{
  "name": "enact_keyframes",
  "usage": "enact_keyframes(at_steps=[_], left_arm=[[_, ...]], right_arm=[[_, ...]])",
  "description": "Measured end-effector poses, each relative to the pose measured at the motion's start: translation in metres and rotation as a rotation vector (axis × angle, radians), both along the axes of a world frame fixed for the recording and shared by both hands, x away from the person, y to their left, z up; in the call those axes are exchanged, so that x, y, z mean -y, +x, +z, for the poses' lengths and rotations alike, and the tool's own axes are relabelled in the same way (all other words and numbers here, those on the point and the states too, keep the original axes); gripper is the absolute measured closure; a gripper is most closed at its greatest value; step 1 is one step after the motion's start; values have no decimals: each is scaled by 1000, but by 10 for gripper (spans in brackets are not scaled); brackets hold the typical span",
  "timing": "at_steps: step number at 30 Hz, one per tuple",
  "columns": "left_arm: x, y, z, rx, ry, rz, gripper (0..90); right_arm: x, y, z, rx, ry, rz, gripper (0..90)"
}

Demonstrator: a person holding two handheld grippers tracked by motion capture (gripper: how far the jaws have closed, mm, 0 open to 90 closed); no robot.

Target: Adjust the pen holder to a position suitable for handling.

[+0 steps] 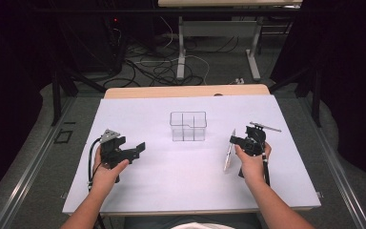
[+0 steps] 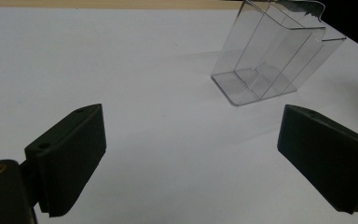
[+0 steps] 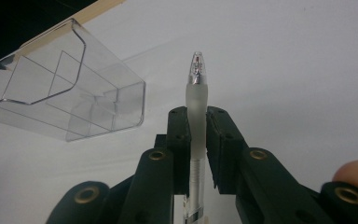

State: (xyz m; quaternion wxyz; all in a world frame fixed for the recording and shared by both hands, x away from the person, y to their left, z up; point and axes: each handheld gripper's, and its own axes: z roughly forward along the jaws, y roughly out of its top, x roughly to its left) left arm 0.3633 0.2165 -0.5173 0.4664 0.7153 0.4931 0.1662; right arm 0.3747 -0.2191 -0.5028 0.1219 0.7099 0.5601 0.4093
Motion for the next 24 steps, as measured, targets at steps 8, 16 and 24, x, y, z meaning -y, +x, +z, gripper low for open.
enact_keyframes(at_steps=[8, 16, 24], left_arm=[[4, -2, 1, 7, 8, -19, 82], [18, -9, 6, 32, 6, -119, 70], [40, -12, 19, 44, -56, -181, 160]], right_arm=[[-13, -7, 12, 120, -70, 71, 798], [-30, -15, 28, 234, -113, 172, 799], [-46, -20, 48, 316, -115, 271, 798]])
